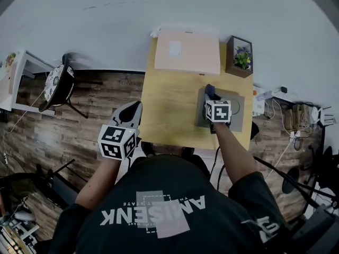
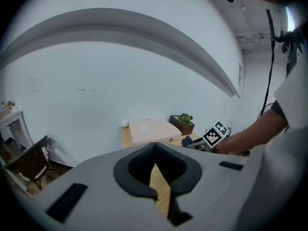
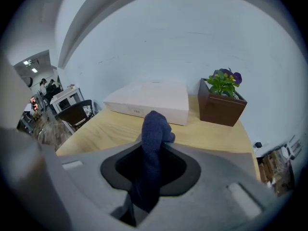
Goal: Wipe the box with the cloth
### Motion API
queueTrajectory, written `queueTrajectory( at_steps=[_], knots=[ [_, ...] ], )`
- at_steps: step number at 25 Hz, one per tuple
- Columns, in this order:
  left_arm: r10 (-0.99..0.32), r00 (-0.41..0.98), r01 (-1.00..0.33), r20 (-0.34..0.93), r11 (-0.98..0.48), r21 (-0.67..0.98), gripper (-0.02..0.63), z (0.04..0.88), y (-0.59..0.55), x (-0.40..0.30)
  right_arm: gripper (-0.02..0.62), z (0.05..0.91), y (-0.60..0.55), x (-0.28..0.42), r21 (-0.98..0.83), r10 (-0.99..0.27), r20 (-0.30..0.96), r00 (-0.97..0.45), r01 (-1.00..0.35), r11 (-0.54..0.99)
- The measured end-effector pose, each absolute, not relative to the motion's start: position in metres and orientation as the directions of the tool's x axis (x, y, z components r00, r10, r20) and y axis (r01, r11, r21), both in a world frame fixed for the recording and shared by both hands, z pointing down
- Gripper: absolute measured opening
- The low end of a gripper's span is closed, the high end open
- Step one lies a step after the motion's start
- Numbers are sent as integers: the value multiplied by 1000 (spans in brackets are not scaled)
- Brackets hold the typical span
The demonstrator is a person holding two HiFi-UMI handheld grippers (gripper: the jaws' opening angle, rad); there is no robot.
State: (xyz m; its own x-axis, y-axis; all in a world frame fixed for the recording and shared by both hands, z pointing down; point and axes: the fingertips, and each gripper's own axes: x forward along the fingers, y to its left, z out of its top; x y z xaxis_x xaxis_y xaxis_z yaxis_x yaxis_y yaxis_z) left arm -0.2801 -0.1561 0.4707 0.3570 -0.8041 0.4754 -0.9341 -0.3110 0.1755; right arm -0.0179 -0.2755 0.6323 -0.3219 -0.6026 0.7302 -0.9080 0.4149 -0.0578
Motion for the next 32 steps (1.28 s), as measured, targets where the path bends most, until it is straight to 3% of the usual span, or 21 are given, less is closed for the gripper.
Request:
queueTrajectory(
  at_steps=[9, 14, 19, 24, 32],
  knots=[
    [-792, 384, -923, 475, -317, 217, -3, 477, -148, -282, 84, 628, -270, -37, -47, -600, 730, -327, -900, 433],
    [-774, 420, -908, 474, -350, 232, -2, 478, -146, -265, 84, 620, -262, -61, -105, -547, 719, -428, -845, 524],
    [-771, 425, -905, 475, -352, 238, -2, 478, -156, -255, 84, 586, -262, -61, -169, -575, 646, -502, -829, 534],
    [-752, 470, -883, 462, -395, 255, -3, 476, -167, -221, 84, 556, -257, -4, -183, -635, 591, -498, -849, 496],
    [-717, 509, -860, 475, -448, 246, -2, 480, -173, -171, 84, 560, -250, 123, -136, -706, 618, -346, -932, 337]
  ],
)
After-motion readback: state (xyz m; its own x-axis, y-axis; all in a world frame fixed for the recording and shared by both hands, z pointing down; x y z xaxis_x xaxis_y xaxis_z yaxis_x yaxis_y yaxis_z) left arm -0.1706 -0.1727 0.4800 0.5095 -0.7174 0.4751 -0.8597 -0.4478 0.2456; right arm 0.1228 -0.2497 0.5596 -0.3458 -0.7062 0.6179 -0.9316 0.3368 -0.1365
